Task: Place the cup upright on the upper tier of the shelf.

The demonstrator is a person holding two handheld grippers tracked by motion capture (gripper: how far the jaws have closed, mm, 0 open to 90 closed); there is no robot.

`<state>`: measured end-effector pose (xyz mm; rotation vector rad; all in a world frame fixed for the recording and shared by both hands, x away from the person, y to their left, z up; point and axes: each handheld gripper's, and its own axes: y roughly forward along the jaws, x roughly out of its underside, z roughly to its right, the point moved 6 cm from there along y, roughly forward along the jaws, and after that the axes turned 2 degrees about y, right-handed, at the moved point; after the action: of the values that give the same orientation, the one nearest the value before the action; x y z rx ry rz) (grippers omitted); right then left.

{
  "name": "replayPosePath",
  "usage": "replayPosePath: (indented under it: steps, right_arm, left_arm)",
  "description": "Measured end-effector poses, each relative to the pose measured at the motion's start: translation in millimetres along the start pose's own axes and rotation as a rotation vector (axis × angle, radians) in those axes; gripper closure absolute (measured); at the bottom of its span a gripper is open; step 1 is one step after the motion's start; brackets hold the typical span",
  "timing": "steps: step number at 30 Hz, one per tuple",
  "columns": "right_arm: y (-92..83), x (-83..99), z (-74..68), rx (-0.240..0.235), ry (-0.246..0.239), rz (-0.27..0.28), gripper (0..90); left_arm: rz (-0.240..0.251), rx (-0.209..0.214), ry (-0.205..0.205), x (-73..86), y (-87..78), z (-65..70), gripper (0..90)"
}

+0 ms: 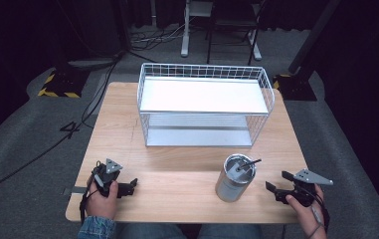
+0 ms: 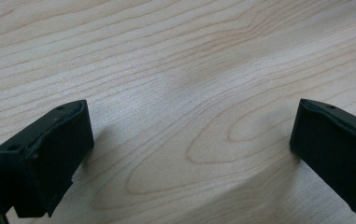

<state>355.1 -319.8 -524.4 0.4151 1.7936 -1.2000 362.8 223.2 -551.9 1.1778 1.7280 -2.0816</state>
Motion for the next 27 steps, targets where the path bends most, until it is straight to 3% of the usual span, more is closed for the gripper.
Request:
replayPosePath:
  steps: [2,5,7,10,17,23,27]
  right_arm:
    - [-7.9,-6.0,-14.6,-0.04,-0.01,0.031,16.9]
    - [-11.9,-8.9,-23.0,-0.057,-0.013,0.04,15.4]
    - [-18.0,-14.1,-40.1,-0.107,-0.031,0.06,16.2]
    - [-21.1,-17.8,-51.0,-0.142,-0.038,0.077,16.0]
    - [-24.7,-34.6,-94.0,-0.271,-0.108,0.132,15.7]
    - [-19.4,-39.5,-111.2,-0.316,-0.148,0.145,15.7]
    - [-8.1,-40.5,-112.3,-0.276,-0.129,0.176,15.7]
  left_arm:
    - [0.0,0.0,0.0,0.0,0.0,0.0,0.0]
    - [0.001,0.0,0.001,-0.1,0.1,-0.1,0.0]
    - [0.0,0.0,0.0,0.0,0.0,0.0,0.0]
    - [0.0,0.0,0.0,0.0,0.0,0.0,0.0]
    - [0.0,0.0,0.0,0.0,0.0,0.0,0.0]
    - [0.0,0.0,0.0,0.0,0.0,0.0,0.0]
    - [0.001,0.0,0.001,-0.1,0.1,-0.1,0.0]
